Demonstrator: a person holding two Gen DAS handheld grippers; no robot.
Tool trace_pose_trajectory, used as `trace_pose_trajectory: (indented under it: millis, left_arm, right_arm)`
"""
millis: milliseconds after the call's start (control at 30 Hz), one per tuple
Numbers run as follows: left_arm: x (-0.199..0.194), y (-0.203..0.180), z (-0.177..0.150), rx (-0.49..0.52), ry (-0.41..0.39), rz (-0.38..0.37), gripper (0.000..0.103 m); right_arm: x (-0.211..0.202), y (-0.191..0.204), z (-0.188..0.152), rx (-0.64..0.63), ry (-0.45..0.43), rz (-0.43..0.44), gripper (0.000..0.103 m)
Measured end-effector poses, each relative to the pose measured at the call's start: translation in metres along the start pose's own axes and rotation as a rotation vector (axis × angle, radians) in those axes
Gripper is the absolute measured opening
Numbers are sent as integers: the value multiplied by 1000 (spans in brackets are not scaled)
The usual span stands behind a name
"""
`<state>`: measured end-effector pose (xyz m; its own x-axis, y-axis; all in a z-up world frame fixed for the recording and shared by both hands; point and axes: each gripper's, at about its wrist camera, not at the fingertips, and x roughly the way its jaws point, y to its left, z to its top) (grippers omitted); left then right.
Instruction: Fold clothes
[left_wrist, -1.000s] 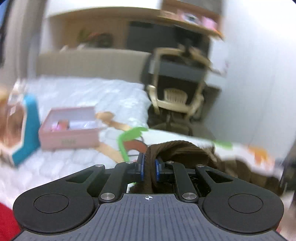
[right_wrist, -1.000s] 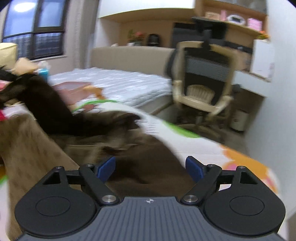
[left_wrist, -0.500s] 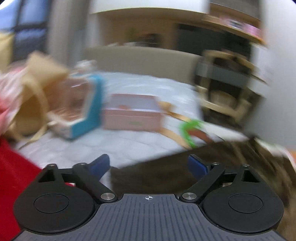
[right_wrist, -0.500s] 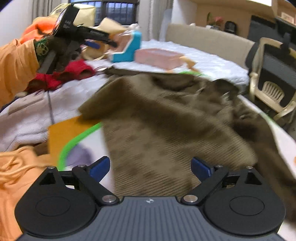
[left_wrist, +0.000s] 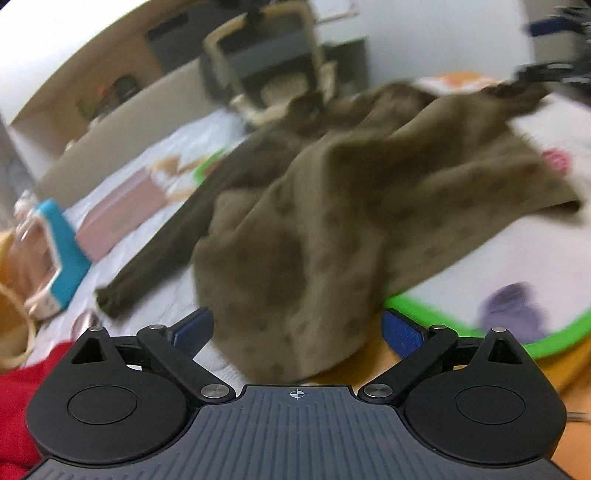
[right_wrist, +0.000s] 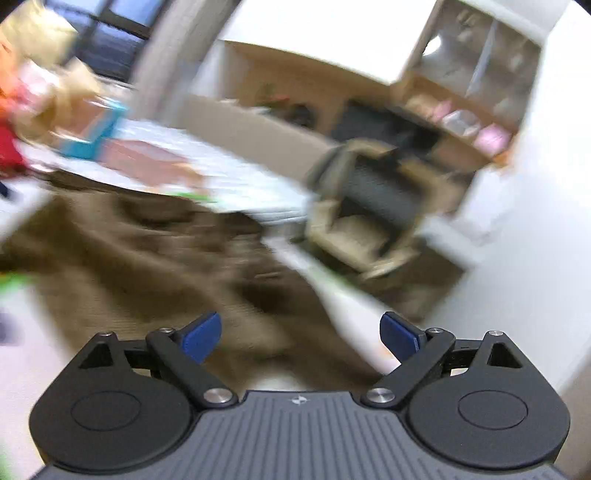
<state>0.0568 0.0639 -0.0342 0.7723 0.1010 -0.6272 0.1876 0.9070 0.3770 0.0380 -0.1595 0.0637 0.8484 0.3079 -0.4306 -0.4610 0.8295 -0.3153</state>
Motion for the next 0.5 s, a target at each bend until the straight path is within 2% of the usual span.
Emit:
trace_pose_trajectory:
  millis: [67,100,133,200,233,267,300,333,433,500]
  left_arm:
    - [5,13,7,-81,1,11,100]
    - [4,21,12,-132,-5,-1,100]
    - [1,26,17,-180,-23,-28,100]
    - [-8,33,25,-249,-66,-78,100]
    - [-13,34,29,-263,-90,-93,100]
    - [-17,31,30,-248,-104,-104,100]
    - [-21,28,30,-226,-115,-114,100]
    - [-25,25,30,-203,-126,-124,100]
    - [-30,12,24,-116,-134,-141,101]
    - [-28,2,14,-54,-111,-124,101]
  right_arm:
    - [1,16,-5,30,54,191,94]
    - [5,25,-7,31,79,247,94]
    - [10,33,-10,28,101,285,94]
    - [23,46,-15,5,123,290,91]
    - [30,47,-16,0,136,276,82]
    - [38,45,-16,0,150,257,62]
    - [41,43,-15,-13,155,230,49]
    - [40,38,-13,-38,132,167,33]
    - [34,15,-7,-91,31,-84,32]
    - [27,-4,-5,-78,1,-184,32]
